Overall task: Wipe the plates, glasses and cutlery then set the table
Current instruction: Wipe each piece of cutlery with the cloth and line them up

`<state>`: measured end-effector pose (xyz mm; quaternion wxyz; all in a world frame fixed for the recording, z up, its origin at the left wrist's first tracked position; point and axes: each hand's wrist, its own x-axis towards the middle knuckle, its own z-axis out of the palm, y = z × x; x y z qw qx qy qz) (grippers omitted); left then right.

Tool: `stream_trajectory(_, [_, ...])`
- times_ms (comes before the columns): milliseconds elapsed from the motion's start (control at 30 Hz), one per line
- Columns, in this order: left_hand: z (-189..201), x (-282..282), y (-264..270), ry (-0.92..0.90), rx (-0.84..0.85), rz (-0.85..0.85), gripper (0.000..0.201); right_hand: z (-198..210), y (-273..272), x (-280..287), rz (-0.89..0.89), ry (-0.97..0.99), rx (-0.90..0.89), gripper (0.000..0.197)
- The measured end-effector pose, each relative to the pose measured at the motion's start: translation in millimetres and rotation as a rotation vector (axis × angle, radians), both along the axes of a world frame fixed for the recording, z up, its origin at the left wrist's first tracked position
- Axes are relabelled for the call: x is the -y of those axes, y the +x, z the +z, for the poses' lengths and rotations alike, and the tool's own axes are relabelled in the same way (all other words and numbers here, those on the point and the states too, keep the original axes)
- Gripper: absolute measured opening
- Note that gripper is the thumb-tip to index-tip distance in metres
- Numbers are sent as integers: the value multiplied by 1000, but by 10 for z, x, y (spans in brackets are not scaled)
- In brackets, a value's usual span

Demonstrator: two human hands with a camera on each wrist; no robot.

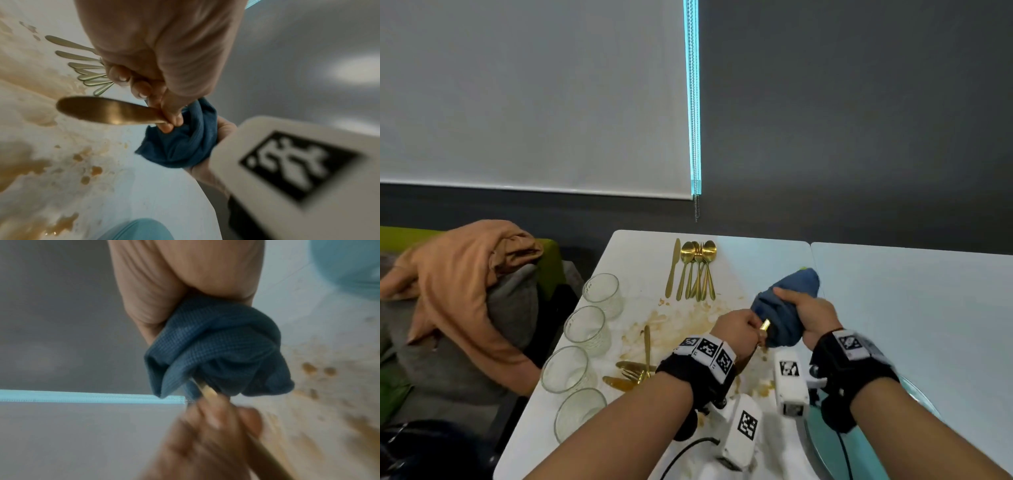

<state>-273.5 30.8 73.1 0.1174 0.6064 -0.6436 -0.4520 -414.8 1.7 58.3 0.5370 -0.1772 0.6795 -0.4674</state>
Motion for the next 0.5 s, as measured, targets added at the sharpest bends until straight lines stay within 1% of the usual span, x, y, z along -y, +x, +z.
stream_trajectory(67, [3, 3, 16, 8, -73, 43, 15, 100, -135, 158, -48, -17, 5, 56])
stream_trajectory(100, [-2, -7, 26, 8, -91, 50, 15, 177, -199, 207, -65, -27, -2, 60])
stream_trajectory(133, [-12, -5, 39, 7, -114, 63, 15, 232, -272, 256, -90, -46, 2, 60])
stream_trajectory(233, [-34, 27, 145, 10, -120, 115, 14, 364, -450, 330, -232, -147, 33, 49])
stream_trajectory(267, [-33, 49, 192, 9, -123, 156, 13, 367, -497, 325, -244, -174, 54, 46])
stream_trajectory(300, [-40, 82, 236, 0, -126, 204, 13, 370, -506, 286, -214, -180, 79, 42])
stream_trajectory(333, [-40, 119, 267, -4, -127, 247, 14, 359, -484, 224, -143, -182, 120, 40])
stream_trajectory(400, [0, 178, 266, -17, -133, 289, 15, 285, -319, 92, 25, -156, 137, 42])
stream_trajectory(500, [85, 228, 88, -88, -61, 187, 20, 147, 70, -9, 190, -92, 50, 55])
